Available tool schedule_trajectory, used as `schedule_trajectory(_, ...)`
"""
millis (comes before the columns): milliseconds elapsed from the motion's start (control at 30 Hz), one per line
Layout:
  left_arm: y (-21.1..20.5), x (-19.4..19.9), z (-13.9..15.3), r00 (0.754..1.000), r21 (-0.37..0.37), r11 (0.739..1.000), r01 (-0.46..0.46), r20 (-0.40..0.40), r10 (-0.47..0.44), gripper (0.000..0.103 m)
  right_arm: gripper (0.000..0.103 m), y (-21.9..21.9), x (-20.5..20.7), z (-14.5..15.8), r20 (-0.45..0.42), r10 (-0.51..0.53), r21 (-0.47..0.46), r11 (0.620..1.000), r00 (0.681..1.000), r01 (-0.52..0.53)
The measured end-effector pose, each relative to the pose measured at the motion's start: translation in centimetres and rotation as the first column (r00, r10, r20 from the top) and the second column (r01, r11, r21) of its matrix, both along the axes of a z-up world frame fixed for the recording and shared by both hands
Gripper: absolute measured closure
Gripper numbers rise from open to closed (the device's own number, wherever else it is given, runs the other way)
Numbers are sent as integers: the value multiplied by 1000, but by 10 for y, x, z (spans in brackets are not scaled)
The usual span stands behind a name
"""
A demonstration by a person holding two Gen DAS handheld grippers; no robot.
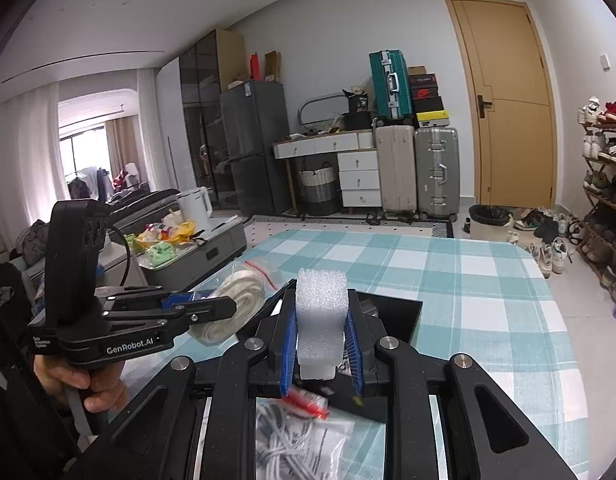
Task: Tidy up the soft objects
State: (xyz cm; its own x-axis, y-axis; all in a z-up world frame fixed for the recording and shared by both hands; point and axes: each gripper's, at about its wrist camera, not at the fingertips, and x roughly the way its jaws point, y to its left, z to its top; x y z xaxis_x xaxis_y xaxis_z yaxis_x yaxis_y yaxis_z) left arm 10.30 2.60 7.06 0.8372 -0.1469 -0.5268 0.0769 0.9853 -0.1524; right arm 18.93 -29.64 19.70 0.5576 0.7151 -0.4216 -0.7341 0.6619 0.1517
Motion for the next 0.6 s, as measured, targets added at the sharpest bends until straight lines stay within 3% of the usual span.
schedule_trajectory(600, -12, 44, -15, 1000, 15, 1000, 16, -28, -15, 89, 81, 18, 46, -22, -63, -13, -12, 1000, 998, 12)
